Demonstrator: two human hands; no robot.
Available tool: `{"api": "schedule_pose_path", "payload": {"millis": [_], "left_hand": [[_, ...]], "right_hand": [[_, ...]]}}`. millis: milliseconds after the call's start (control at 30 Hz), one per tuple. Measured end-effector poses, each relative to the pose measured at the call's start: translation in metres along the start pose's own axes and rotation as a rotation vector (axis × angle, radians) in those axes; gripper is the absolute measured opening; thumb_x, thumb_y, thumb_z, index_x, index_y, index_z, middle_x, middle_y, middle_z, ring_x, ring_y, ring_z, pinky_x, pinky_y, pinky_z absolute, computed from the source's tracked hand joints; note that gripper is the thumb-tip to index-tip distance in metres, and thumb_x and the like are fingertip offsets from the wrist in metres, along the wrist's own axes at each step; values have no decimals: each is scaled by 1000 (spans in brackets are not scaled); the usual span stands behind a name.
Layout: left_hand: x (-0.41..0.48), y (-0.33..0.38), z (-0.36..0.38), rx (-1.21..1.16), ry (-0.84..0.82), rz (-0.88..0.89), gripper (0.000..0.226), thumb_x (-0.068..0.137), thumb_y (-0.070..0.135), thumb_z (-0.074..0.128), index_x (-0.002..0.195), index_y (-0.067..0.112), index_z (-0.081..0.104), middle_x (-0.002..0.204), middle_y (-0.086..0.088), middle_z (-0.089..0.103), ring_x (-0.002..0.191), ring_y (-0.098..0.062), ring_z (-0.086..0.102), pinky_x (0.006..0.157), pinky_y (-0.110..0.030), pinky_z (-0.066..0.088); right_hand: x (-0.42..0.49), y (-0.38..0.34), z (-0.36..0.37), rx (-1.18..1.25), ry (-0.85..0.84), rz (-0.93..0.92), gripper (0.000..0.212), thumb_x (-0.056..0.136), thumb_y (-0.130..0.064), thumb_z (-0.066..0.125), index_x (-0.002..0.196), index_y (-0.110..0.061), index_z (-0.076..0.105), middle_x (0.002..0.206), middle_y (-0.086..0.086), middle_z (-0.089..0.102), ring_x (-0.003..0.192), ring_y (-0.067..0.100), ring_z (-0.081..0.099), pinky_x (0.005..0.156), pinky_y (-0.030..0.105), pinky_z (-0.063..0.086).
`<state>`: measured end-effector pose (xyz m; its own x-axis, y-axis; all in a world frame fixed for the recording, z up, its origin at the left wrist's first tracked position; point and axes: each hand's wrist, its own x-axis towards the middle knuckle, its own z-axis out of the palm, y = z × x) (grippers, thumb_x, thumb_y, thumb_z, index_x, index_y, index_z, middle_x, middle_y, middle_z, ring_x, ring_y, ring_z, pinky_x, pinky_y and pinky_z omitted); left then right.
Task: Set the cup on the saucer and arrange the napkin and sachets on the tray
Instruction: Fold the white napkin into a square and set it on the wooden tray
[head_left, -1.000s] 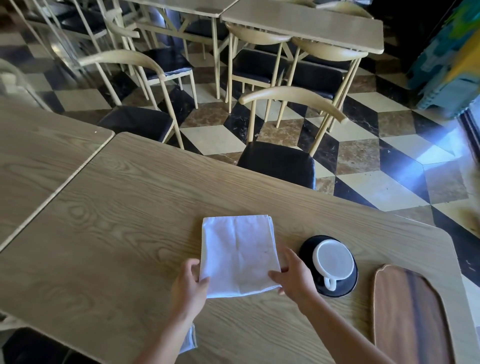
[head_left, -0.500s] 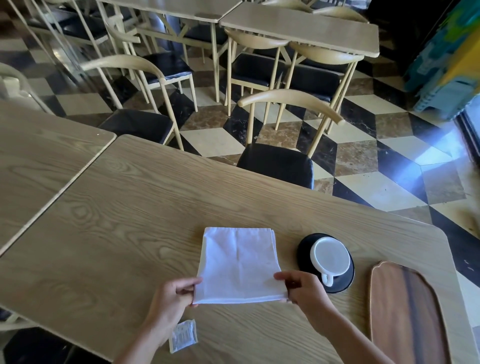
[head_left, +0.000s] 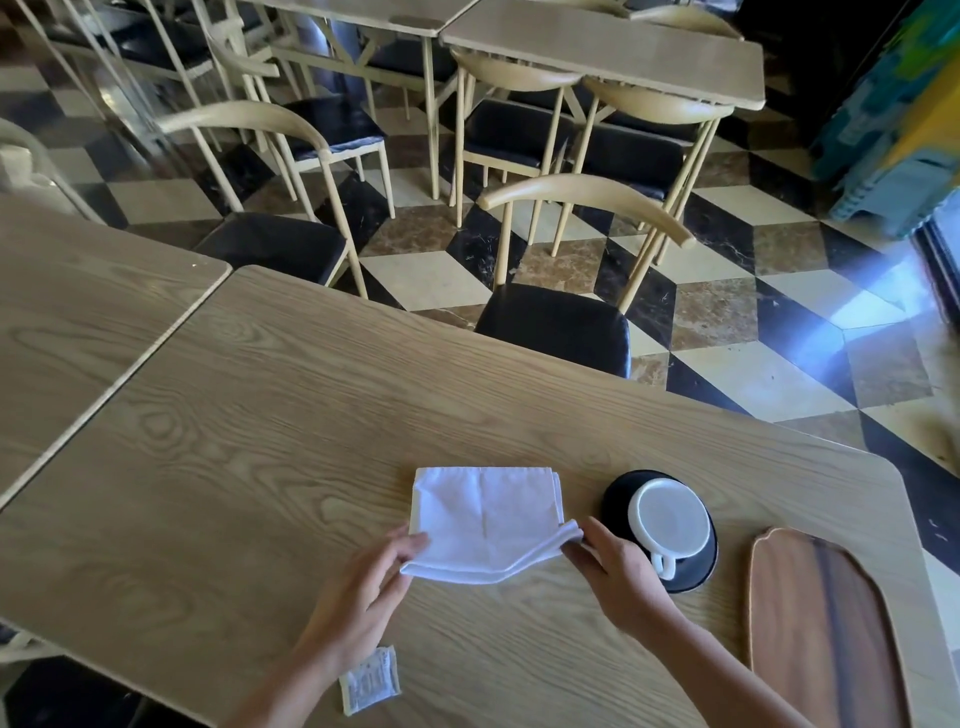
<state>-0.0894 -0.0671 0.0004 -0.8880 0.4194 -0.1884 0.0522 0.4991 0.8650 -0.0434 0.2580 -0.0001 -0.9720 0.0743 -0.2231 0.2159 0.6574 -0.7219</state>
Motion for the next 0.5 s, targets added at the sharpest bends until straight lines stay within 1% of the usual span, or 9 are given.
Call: {"api": "schedule_pose_path", "payload": {"millis": [33,67,100,133,167,233,267,367,500], "left_hand": [[3,-1,0,-14,-13,-11,37,98,10,53,128,31,59,131,15,60,128,9,44,101,-12,36],[7,-2,0,-13,-26,-26,33,99,15,52,125,34,60,122,20,62,119,10,50,96,-14,40],[11,-4,1,9,-27,-38,24,100,22,50,116,36,61,103,23,65,99,10,56,85,-18,44],[14,-5,2,48,-13,-50,13,100,27,49,105,32,60,81,19,62,76,6,55,72,-24,46],[17,-7,3,87,13,-70,11,100,31,47,94,26,55,68,9,55,62,-4,49,64,-33,44],[21,-12,7,158,78,-98,20,100,32,46,85,19,48,65,-6,51,59,-19,47,61,-42,44],[23,-13,10,169,109,-112,21,100,31,46,83,19,48,64,-7,50,57,-20,46,60,-42,44],[31,-15,16,110,181,-189,21,98,29,52,78,21,49,55,2,42,50,-11,37,51,-29,34],[45,-15,22,12,289,-269,19,94,29,60,77,21,57,59,-5,59,54,-14,48,54,-28,39]], "right_hand": [[2,1,0,-22,7,-13,30,96,-35,56,76,-34,35,66,-9,55,55,7,34,51,18,33],[4,2,1,-34,9,-21,31,96,-36,55,75,-32,33,64,-6,50,55,9,31,50,20,31],[7,3,2,-41,12,-21,33,97,-36,54,75,-31,31,60,-5,45,54,10,29,49,22,29],[10,4,2,-46,21,-8,34,97,-36,54,73,-31,29,57,-6,40,54,12,27,48,23,27],[13,3,3,-59,35,11,36,97,-36,54,72,-31,28,54,-7,36,54,13,25,47,24,25],[17,1,7,-89,64,49,40,97,-33,55,70,-31,25,52,-6,32,52,15,23,46,26,22],[19,0,10,-101,77,57,41,97,-32,55,69,-31,25,51,-6,30,51,16,24,45,27,21],[25,-7,15,-134,119,83,41,96,-29,55,68,-29,24,48,-5,30,49,17,24,46,30,19],[38,-17,19,-176,193,172,38,93,-30,57,68,-26,29,48,-5,34,48,19,29,47,35,25]]}}
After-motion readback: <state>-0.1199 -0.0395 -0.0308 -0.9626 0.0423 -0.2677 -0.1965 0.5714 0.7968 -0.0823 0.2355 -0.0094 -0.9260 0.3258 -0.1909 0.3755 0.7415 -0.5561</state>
